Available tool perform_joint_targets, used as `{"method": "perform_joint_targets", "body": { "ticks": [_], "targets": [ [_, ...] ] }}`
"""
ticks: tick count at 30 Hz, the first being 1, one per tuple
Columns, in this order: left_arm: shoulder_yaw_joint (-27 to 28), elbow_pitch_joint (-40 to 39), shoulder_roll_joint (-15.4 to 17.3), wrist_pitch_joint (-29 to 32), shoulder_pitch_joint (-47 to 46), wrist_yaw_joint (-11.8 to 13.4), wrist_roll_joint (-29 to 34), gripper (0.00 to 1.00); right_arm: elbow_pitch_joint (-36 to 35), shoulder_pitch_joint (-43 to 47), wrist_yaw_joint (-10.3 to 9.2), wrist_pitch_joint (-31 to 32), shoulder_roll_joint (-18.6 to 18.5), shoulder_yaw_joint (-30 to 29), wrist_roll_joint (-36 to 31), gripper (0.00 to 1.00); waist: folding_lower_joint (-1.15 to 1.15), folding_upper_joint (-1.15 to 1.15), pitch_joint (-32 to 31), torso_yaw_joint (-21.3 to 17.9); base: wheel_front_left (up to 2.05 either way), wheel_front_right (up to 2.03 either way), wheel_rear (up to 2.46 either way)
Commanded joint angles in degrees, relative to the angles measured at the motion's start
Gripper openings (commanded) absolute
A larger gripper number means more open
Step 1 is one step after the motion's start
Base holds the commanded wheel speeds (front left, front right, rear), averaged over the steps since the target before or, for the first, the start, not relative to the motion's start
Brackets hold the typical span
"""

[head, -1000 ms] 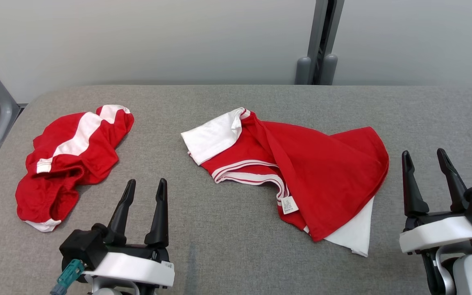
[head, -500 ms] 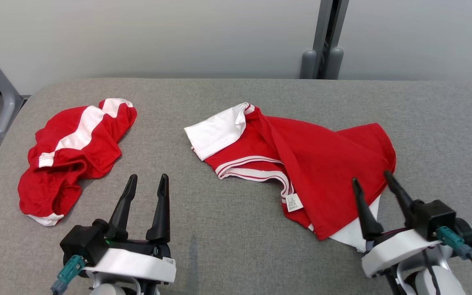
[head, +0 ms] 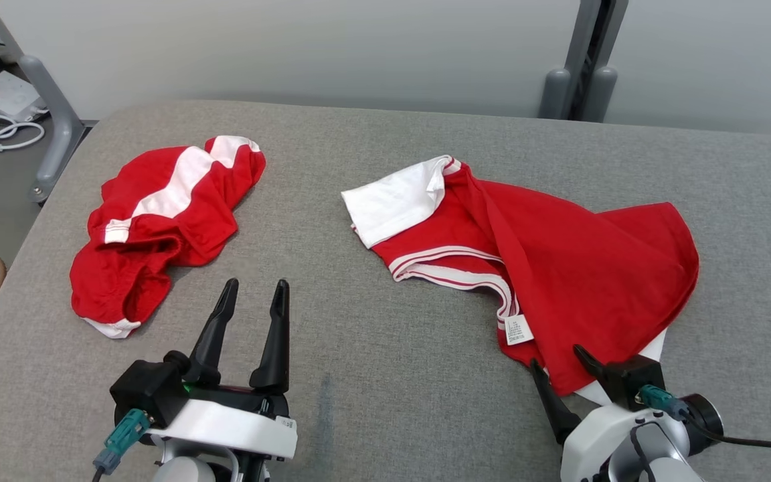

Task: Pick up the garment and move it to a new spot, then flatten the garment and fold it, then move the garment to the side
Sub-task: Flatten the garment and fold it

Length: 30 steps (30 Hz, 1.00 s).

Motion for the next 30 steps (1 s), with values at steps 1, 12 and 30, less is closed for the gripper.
{"method": "perform_joint_targets", "body": {
  "ticks": [1,12,30],
  "targets": [
    [0.1,0.0,0.2,0.0,-0.6,-0.1,0.3,1.0,1.5,-0.8,-0.01,-0.5,-0.3,-0.4,-0.3,1.0,0.0,0.0,0.4,0.7,0.0,0.0,0.0],
    [-0.2,0.1,0.2,0.0,-0.3,-0.2,0.6,1.0,8.2,-2.6,-0.01,-2.2,-0.4,-2.9,-0.7,0.0,0.0,0.0,0.9,2.2,0.0,0.0,0.0],
    [0.9,-0.3,0.2,0.0,0.8,0.7,-0.3,1.0,-0.8,-1.5,-0.01,3.6,-0.3,4.0,10.6,0.0,0.0,0.0,-1.8,-1.4,0.0,0.0,0.0]
  ]
}}
